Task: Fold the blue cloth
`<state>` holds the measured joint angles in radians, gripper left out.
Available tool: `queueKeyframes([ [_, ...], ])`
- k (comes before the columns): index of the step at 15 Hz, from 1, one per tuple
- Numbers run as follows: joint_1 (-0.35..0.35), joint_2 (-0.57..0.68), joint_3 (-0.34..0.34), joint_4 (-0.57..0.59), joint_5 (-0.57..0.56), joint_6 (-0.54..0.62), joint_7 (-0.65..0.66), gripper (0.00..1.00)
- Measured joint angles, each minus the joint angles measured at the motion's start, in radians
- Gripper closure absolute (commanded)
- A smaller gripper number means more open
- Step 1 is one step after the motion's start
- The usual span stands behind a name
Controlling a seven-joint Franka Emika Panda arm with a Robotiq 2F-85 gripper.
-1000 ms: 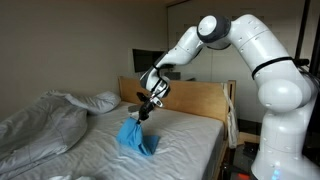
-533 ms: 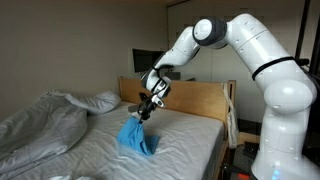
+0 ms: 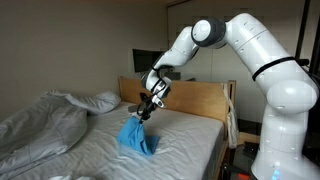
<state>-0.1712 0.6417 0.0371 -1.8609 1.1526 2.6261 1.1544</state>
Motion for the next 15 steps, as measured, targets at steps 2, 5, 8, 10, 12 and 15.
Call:
queueKeyframes([
  [2,0.007,0.0,-0.005,0.0,0.0,0.0,0.0,0.96],
  [5,0.007,0.0,-0.006,0.0,0.0,0.0,0.0,0.94],
  [8,0.029,0.001,-0.032,0.002,0.0,0.0,0.0,0.94],
  [10,0.038,0.014,-0.051,0.02,0.0,0.0,0.005,0.94],
  [12,0.039,0.042,-0.068,0.057,0.0,-0.017,0.009,0.95],
  [15,0.031,0.105,-0.086,0.133,0.0,-0.093,0.012,0.94],
])
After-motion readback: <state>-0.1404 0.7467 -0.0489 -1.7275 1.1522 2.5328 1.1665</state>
